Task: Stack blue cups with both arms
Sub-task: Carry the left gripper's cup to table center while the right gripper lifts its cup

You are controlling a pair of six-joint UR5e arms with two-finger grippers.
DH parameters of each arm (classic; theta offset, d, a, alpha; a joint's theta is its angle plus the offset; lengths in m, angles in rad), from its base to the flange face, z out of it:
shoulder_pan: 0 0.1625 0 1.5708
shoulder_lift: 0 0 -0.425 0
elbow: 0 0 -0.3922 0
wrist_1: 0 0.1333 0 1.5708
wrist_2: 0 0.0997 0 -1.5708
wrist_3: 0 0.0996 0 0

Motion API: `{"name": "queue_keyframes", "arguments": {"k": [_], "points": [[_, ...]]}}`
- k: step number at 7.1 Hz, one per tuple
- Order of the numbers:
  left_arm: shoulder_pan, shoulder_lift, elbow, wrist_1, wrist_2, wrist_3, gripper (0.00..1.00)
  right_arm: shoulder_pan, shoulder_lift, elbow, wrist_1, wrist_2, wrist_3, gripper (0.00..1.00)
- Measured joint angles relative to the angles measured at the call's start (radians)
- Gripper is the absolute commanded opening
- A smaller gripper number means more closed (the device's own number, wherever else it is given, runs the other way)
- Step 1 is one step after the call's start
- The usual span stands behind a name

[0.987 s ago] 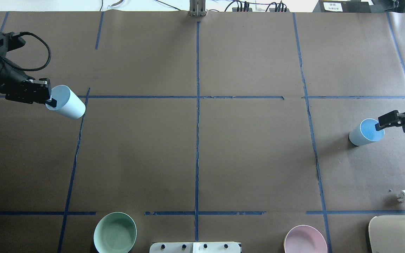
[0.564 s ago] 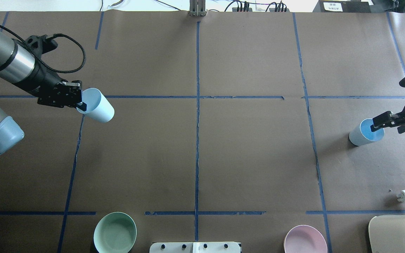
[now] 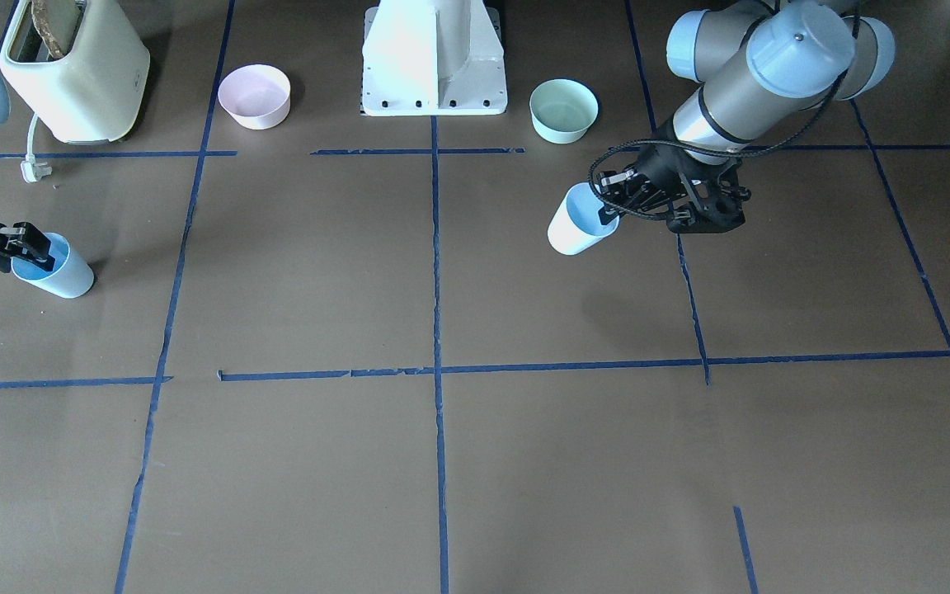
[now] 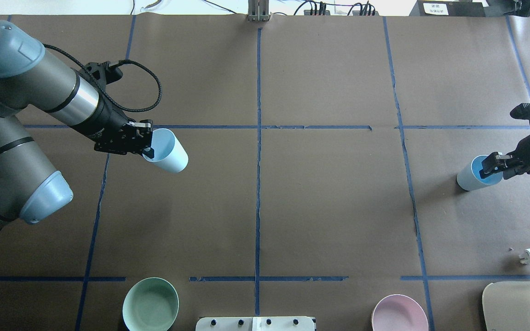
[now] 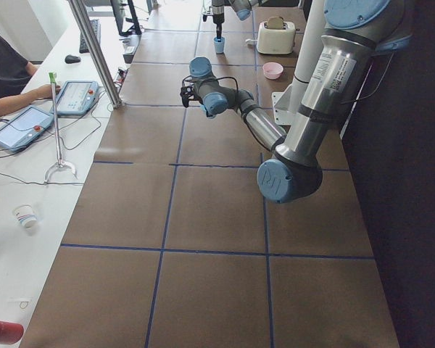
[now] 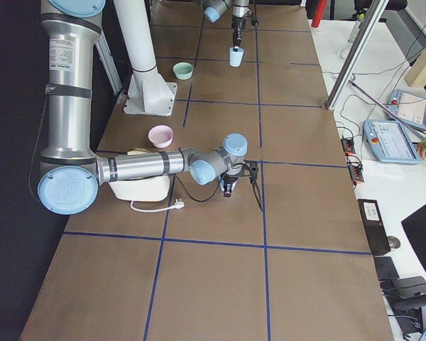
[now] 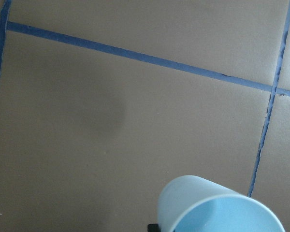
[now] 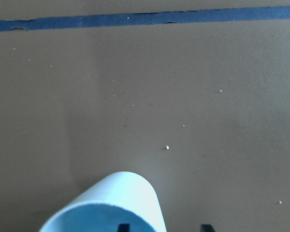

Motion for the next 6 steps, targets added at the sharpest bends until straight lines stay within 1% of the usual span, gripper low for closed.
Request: {"name": "queue_keyframes", "arguments": {"k": [2, 4, 6], "points": [[0.090, -0.057, 0.013, 0.031, 0.102, -0.004, 0.00, 0.002, 0.006, 0.006, -0.003, 0.018, 0.000, 0.00], [0.148, -0.145, 0.046, 0.088, 0.189, -0.004, 0.00, 0.032, 0.029, 0.021, -0.013, 0.045, 0.000, 0.00], [0.205, -0.205, 0.081, 0.109, 0.285, -0.002, 0.00, 0.094, 0.067, 0.024, -0.044, 0.113, 0.000, 0.00]]}}
